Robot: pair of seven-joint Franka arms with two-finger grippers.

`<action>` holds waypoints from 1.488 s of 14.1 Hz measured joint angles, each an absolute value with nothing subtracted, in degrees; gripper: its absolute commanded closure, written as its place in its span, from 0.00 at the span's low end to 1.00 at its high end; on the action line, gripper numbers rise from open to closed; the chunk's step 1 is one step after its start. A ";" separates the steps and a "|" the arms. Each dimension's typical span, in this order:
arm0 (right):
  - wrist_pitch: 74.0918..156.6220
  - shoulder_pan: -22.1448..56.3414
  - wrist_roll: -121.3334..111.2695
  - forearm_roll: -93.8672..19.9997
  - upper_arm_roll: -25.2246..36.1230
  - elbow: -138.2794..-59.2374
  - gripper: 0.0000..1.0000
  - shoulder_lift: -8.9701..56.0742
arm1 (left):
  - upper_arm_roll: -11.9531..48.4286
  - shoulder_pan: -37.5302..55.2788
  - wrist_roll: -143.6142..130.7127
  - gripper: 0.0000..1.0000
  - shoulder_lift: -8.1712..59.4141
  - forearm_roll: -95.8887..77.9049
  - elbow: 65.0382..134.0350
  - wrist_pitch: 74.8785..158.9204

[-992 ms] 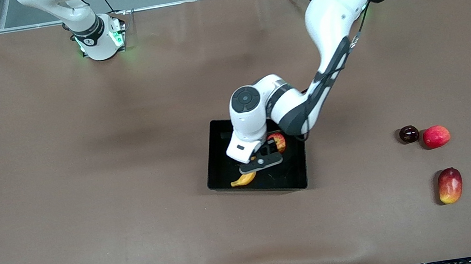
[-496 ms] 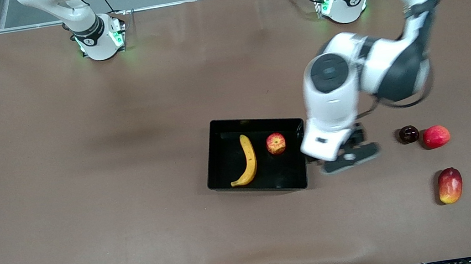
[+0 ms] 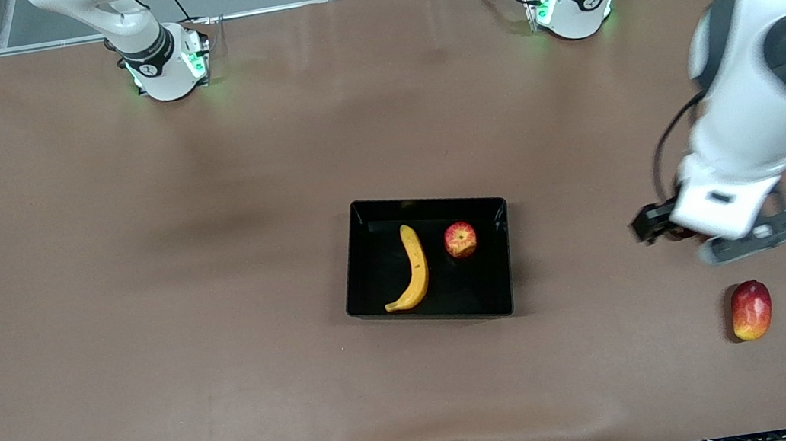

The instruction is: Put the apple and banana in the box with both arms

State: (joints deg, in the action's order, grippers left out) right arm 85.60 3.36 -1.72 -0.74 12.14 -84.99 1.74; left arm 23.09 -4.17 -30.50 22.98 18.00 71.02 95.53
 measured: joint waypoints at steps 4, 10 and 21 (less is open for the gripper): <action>85.57 3.13 -1.72 -0.75 12.17 -84.99 0.00 1.74 | 23.10 -7.03 -23.84 0.00 18.34 13.53 71.32 92.19; 85.54 3.03 -1.72 -0.77 12.17 -85.00 0.00 1.74 | 22.60 -9.56 -20.34 0.00 10.20 10.73 78.40 91.73; 85.52 2.95 -1.72 -0.78 12.17 -85.00 0.00 1.74 | 6.73 -1.63 -12.75 0.00 -3.15 3.22 92.10 91.81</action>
State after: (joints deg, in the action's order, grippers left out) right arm 85.52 2.95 -1.72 -0.78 12.17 -85.00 1.74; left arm 6.73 -1.63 -12.75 -3.15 3.22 92.10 91.81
